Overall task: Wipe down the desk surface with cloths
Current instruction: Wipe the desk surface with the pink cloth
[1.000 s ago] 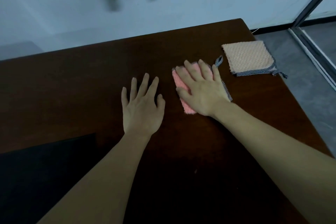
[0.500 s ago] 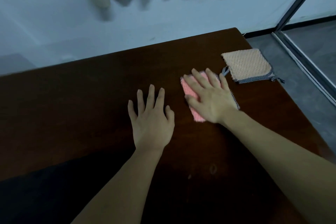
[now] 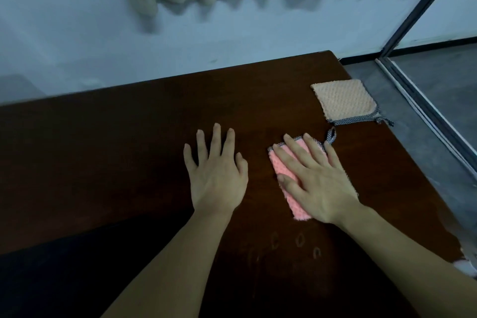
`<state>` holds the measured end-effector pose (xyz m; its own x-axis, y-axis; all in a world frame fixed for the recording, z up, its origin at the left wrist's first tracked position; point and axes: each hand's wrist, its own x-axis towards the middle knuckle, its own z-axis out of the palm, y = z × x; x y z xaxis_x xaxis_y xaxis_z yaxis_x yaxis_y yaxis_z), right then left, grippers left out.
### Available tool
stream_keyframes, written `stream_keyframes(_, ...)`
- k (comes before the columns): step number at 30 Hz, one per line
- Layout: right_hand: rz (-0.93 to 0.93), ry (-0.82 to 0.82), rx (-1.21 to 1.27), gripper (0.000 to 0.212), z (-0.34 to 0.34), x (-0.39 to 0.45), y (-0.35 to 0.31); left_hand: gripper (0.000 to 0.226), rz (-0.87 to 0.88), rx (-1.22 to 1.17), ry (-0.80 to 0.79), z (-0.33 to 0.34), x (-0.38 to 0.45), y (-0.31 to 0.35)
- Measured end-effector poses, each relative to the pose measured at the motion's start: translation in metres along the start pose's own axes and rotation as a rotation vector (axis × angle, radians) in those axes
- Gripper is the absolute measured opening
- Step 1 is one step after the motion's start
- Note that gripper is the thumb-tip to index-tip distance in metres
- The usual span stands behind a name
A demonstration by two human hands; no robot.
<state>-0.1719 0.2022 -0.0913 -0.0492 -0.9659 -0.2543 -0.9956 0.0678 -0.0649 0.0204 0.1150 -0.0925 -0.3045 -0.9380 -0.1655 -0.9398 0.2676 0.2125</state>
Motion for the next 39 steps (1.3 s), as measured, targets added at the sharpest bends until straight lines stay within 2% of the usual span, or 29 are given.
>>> stream_keyframes(6, 0.031, 0.005, 0.041, 0.059, -0.015, 0.051, 0.022, 0.058, 0.006, -0.015, -0.016, -0.001, 0.001, 0.001)
stream_keyframes(11, -0.052, -0.006, 0.043, 0.059, -0.011, 0.029, 0.027, 0.056, 0.155, 0.007, 0.034, -0.003, -0.010, 0.003)
stream_keyframes(17, -0.110, -0.036, 0.047, 0.061, 0.001, -0.015, 0.055, 0.054, 0.096, -0.071, 0.045, -0.007, -0.004, 0.038)
stream_keyframes(22, -0.037, -0.001, 0.072, 0.060, -0.001, 0.002, 0.075, 0.054, 0.064, -0.158, 0.050, 0.000, 0.027, 0.091)
stream_keyframes(29, 0.024, 0.103, 0.087, 0.075, -0.022, 0.019, 0.106, 0.056, 0.055, -0.139, 0.054, 0.013, 0.053, 0.125)
stream_keyframes(33, 0.084, -0.052, 0.075, 0.080, -0.027, 0.054, 0.140, 0.058, 0.011, -0.028, 0.001, 0.020, 0.063, 0.120)
stream_keyframes(35, 0.044, -0.074, 0.036, 0.087, -0.027, 0.069, 0.148, 0.058, -0.007, -0.011, -0.002, 0.023, 0.064, 0.120)
stream_keyframes(39, 0.004, -0.067, 0.023, 0.081, -0.035, 0.097, 0.151, 0.059, -0.022, 0.006, 0.023, 0.027, 0.064, 0.121)
